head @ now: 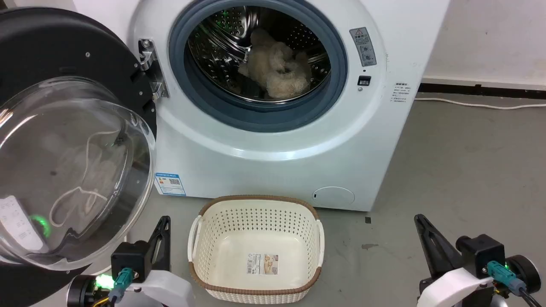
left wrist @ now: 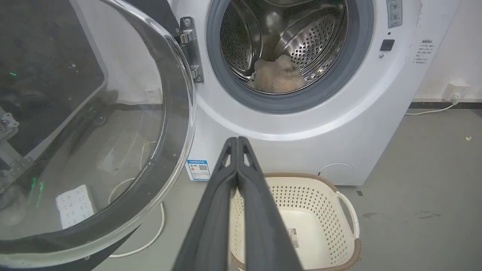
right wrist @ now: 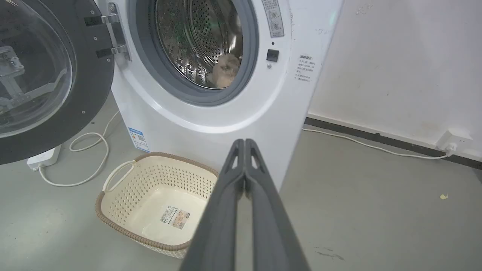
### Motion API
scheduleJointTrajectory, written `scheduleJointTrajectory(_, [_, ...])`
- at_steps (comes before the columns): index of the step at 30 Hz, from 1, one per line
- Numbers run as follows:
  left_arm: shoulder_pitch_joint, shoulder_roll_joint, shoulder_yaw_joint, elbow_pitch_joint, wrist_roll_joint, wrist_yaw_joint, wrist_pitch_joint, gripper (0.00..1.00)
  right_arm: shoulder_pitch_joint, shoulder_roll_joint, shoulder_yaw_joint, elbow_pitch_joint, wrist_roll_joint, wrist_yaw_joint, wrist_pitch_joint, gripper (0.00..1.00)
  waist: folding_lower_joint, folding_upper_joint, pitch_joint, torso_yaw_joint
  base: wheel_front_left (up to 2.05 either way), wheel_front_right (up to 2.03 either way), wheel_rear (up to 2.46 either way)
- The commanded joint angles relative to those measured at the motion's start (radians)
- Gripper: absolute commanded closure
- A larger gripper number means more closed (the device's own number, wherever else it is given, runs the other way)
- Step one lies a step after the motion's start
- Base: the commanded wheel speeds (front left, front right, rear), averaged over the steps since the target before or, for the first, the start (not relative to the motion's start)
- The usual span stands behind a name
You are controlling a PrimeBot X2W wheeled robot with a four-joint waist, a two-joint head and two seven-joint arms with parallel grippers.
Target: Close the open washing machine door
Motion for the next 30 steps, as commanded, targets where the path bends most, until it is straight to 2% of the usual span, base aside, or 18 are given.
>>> scheduleJointTrajectory(1, [-0.015,0.0,0.0,-0.004,0.003,0.003,0.0,1.0,-0.014,0.005,-0.001,-0.005,0.005,0.001,0.0,1.0,0.0,0.0,0.0,0.0,0.0,0.0,0.0])
scheduleJointTrajectory(27, [-0.015,0.0,0.0,-0.004,0.003,0.003,0.0,1.0,-0.014,0.005,-0.001,-0.005,0.005,0.001,0.0,1.0,0.0,0.0,0.0,0.0,0.0,0.0,0.0])
scheduleJointTrajectory(28, [0.0,0.0,0.0,0.0,0.0,0.0,0.0,0.0,0.0,0.0,0.0,0.0,0.0,0.0,0.0,0.0,0.0,0.0,0.0,0.0,0.0,0.0,0.0])
scheduleJointTrajectory(30, [0.0,0.0,-0.001,0.001,0.0,0.0,0.0,0.0,0.001,0.0,0.0,0.001,0.0,0.0,0.0,0.0,0.0,0.0,0.0,0.0,0.0,0.0,0.0])
